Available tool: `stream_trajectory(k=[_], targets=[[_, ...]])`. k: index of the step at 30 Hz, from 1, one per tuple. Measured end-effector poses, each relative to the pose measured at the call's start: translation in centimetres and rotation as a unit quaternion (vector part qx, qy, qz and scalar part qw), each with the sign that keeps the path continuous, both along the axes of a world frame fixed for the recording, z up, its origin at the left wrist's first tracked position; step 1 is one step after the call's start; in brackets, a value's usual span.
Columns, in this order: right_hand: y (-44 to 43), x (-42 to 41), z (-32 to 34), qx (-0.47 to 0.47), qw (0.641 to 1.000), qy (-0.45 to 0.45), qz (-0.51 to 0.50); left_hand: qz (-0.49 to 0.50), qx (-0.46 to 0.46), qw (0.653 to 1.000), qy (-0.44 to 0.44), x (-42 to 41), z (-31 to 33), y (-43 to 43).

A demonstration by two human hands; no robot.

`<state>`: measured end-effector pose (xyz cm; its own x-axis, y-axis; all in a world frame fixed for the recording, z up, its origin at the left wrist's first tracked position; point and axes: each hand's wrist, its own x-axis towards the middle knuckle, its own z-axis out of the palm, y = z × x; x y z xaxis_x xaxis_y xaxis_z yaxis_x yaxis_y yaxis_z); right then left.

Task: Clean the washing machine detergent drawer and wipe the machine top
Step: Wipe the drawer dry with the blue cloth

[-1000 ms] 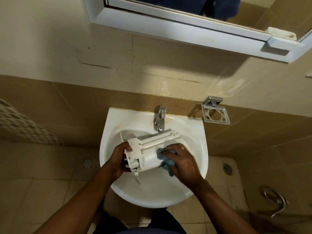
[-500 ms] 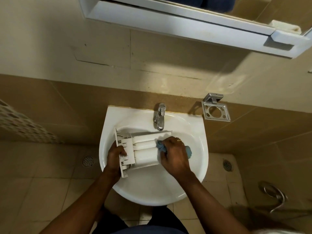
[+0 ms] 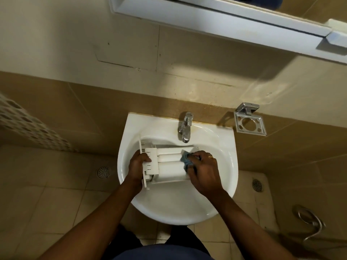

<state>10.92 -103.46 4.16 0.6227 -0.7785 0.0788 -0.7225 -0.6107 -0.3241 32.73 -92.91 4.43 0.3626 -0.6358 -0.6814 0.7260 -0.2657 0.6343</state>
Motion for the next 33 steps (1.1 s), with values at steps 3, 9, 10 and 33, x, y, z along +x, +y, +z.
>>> stream_trajectory(k=[3,9,10,33], targets=[[2.2,2.9,0.8,-0.004,1.0,0.008,0.01,0.013,0.019,1.0,0.013,-0.4,-0.5,-0.7],[7.6,5.6,0.5,-0.025,0.996,-0.035,0.078,-0.018,0.035,0.997,0.065,0.1,-0.1,-0.9],[7.4,4.7,0.2,-0.037,0.993,-0.039,0.108,-0.02,0.047,0.997,0.066,0.5,-0.3,-0.8],[1.8,-2.9,0.2,-0.014,0.994,-0.11,0.024,-0.091,0.108,0.99,0.029,1.8,-0.1,0.3]])
